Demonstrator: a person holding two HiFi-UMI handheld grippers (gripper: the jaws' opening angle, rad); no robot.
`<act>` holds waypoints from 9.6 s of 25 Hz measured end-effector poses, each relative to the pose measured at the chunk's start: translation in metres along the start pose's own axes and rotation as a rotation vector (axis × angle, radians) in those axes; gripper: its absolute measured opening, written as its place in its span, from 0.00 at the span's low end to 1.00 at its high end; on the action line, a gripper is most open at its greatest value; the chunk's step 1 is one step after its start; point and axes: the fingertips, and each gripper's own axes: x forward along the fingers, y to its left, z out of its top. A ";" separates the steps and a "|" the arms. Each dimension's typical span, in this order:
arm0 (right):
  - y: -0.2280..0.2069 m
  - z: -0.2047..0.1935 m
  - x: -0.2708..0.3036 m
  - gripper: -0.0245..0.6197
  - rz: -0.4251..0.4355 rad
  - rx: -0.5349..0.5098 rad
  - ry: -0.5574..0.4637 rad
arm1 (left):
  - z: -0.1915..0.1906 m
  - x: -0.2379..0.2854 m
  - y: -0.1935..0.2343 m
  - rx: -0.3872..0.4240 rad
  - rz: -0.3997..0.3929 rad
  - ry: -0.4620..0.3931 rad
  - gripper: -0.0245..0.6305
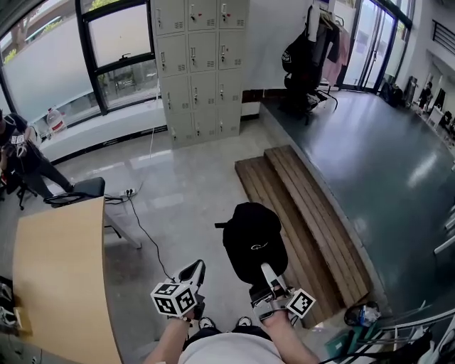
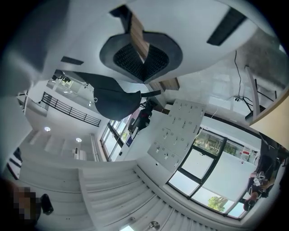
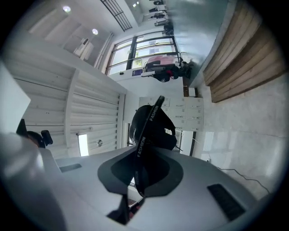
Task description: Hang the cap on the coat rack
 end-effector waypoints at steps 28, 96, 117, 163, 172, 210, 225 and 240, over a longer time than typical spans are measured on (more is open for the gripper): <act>0.007 0.002 -0.022 0.07 -0.052 -0.059 -0.199 | 0.009 0.031 -0.017 0.063 -0.223 0.107 0.04; 0.029 0.285 -0.113 0.07 -0.401 -0.724 -0.486 | -0.015 0.254 -0.263 0.351 -0.486 0.216 0.04; -0.035 0.556 -0.124 0.07 -0.736 -0.868 -0.535 | -0.042 0.537 -0.420 0.416 -0.607 0.327 0.04; -0.075 1.244 0.294 0.07 -0.672 -0.949 -0.412 | 0.314 1.207 -0.608 0.494 -0.475 0.198 0.04; -0.033 1.337 0.355 0.07 -0.605 -0.982 -0.340 | 0.376 1.263 -0.661 0.492 -0.415 0.168 0.04; -0.099 1.575 0.817 0.07 -0.455 -1.092 0.056 | 0.693 1.601 -0.526 0.275 -0.139 -0.011 0.04; -0.092 1.580 0.941 0.07 -0.296 -1.082 0.182 | 0.774 1.628 -0.472 0.232 -0.015 -0.097 0.04; -0.098 1.663 1.076 0.07 -0.030 -1.002 0.236 | 0.862 1.734 -0.449 0.256 0.108 -0.166 0.04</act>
